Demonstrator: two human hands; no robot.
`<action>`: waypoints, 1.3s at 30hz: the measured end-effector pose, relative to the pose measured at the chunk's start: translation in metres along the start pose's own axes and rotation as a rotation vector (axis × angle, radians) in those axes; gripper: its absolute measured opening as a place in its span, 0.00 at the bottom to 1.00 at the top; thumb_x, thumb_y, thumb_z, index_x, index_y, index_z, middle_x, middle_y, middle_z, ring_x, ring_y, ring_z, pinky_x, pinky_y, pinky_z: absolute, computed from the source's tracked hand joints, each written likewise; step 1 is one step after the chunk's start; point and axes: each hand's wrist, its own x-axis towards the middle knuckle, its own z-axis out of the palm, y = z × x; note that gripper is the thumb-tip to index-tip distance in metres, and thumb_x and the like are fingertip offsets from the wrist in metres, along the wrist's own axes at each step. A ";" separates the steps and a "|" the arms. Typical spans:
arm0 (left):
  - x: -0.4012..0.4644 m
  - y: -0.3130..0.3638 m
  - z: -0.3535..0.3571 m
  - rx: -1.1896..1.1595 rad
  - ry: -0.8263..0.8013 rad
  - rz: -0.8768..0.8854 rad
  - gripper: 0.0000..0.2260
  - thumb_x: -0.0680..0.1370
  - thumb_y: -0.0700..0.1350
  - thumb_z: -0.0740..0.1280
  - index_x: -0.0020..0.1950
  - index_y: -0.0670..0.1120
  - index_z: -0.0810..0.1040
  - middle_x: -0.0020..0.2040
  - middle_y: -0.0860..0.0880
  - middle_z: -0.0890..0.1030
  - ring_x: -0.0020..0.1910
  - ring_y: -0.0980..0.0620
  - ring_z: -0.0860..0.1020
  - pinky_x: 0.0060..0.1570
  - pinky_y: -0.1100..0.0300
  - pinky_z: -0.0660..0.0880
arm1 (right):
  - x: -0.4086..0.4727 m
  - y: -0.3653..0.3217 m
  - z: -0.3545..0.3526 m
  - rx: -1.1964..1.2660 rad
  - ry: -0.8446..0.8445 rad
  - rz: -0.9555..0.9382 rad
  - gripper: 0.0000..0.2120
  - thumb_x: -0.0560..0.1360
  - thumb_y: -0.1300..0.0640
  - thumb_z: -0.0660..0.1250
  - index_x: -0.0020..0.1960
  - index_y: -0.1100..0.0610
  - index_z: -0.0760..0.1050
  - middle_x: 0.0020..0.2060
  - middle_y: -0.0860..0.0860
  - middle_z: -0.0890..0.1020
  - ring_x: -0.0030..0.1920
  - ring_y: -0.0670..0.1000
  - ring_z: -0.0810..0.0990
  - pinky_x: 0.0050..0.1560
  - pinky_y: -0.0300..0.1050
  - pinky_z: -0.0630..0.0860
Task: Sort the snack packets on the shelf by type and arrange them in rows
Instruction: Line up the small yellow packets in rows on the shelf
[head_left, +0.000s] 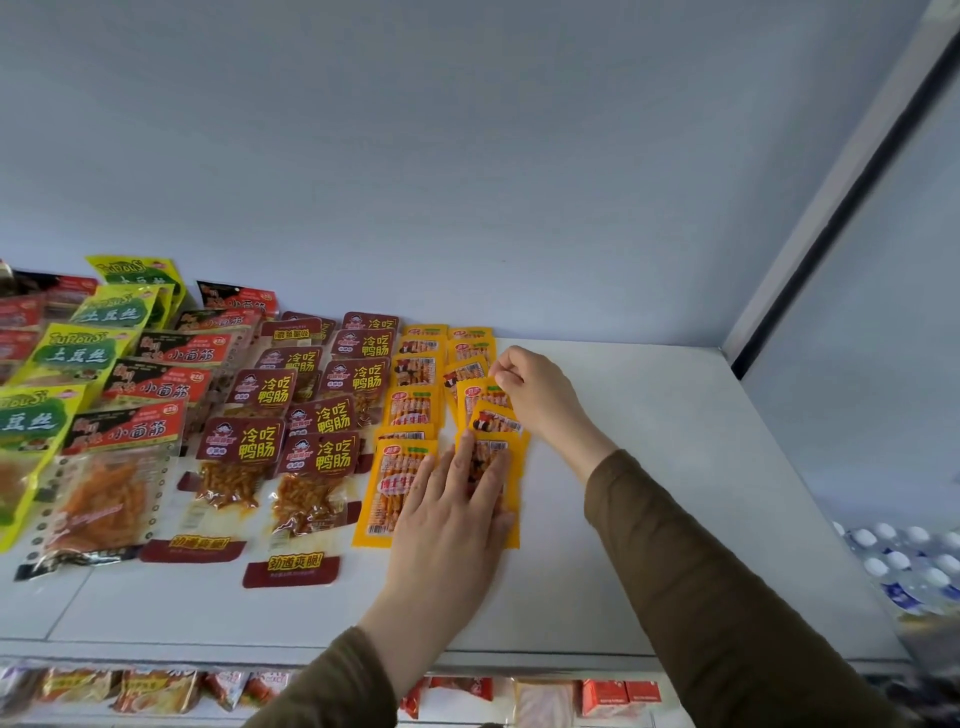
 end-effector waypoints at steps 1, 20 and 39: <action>0.003 0.002 0.000 0.001 0.001 -0.007 0.29 0.83 0.63 0.37 0.84 0.57 0.42 0.85 0.46 0.41 0.84 0.45 0.43 0.81 0.49 0.36 | 0.004 -0.002 0.000 -0.002 -0.009 0.002 0.07 0.84 0.56 0.60 0.50 0.49 0.74 0.48 0.43 0.79 0.48 0.46 0.77 0.43 0.40 0.67; 0.029 -0.013 0.003 -0.021 -0.007 -0.075 0.30 0.84 0.64 0.42 0.84 0.55 0.42 0.85 0.45 0.44 0.83 0.44 0.41 0.82 0.46 0.41 | -0.027 0.008 0.007 -0.062 -0.014 0.138 0.15 0.86 0.56 0.54 0.70 0.52 0.72 0.65 0.51 0.81 0.63 0.53 0.80 0.56 0.43 0.73; 0.028 -0.024 0.003 -0.076 0.005 -0.038 0.31 0.84 0.65 0.46 0.84 0.58 0.41 0.85 0.50 0.44 0.84 0.48 0.41 0.80 0.49 0.35 | -0.034 0.009 0.006 0.040 -0.100 0.184 0.14 0.86 0.55 0.56 0.69 0.52 0.71 0.61 0.53 0.82 0.53 0.54 0.85 0.56 0.55 0.82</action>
